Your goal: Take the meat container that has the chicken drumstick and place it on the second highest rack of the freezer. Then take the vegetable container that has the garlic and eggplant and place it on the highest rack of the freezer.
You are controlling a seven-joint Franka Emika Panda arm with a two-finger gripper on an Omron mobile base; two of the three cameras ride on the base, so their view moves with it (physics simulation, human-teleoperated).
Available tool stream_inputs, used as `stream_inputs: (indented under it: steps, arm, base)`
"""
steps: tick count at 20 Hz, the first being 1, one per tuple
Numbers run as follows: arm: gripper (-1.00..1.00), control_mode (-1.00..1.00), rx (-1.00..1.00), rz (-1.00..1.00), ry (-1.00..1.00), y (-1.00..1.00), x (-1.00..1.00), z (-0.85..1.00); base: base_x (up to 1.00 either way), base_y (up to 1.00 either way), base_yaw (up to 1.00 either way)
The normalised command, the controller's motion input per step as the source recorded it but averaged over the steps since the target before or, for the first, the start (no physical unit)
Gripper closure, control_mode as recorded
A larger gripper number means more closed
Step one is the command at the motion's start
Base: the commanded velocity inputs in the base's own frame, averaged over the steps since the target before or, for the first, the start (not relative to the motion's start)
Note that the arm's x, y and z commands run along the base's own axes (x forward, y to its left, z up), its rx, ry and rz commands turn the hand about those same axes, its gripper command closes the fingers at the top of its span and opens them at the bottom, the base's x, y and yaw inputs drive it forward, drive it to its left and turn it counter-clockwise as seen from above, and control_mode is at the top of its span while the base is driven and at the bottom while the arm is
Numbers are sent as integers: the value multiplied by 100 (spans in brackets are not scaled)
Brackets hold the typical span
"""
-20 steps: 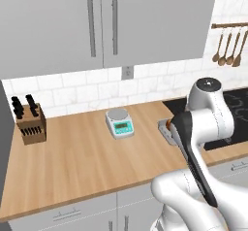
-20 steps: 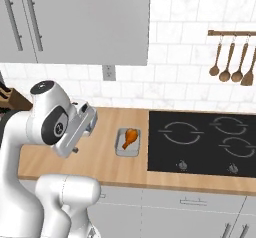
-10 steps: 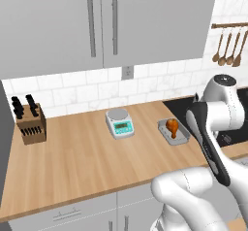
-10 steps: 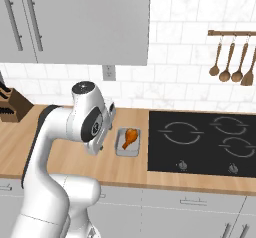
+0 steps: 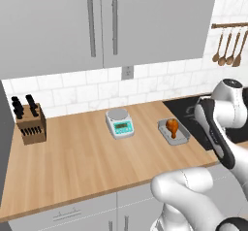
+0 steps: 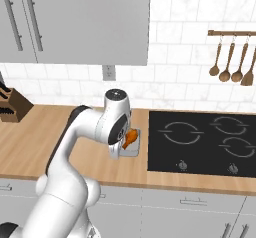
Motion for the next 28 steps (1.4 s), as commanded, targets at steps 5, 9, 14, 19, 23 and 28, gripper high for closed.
stream_inputs:
  steps: [5,9,14,19,23,28]
  arm:
    - [-100,-100,10,12,3,-2,31,-28]
    - [-100,-100,1,6,3,0,24,-26]
    - [-100,-100,0,3,1,-2,33,-33]
    - [-100,-100,0,3,-1,0,16,-39]
    - [-100,-100,1,3,-2,-7,20,-30]
    - [-100,-100,1,3,0,-12,32,-34]
  base:
    - [0,0,0]
    - [0,0,0]
    - [0,0,0]
    - [0,0,0]
    - [0,0,0]
    - [0,0,0]
